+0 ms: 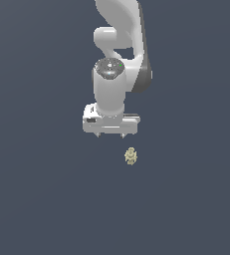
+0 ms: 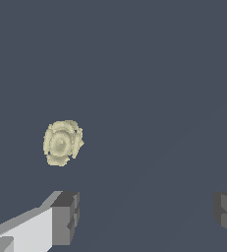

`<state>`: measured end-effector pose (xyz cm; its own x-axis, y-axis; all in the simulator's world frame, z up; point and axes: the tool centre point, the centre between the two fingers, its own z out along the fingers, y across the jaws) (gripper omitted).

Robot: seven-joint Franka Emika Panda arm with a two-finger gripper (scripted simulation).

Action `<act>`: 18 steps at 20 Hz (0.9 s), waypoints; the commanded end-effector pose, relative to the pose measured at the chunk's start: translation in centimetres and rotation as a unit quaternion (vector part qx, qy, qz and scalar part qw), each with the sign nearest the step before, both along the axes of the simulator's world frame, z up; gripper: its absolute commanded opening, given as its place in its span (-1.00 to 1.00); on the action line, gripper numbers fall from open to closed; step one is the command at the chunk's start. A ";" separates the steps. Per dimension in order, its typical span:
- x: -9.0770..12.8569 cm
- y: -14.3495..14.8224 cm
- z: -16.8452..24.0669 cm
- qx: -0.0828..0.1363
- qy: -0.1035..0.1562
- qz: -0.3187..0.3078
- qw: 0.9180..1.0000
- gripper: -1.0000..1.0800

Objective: Pick up the object and move it to a goal position.

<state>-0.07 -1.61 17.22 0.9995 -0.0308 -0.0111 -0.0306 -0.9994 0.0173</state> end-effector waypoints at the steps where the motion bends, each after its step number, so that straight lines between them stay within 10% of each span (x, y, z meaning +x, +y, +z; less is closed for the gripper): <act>1: 0.0 0.0 0.0 0.000 0.000 0.000 1.000 0.92; 18: -0.5 3.2 -1.4 0.005 0.018 0.021 1.000 0.92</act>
<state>-0.60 1.36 16.02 0.9987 0.0168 -0.0472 0.0171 -0.9998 0.0071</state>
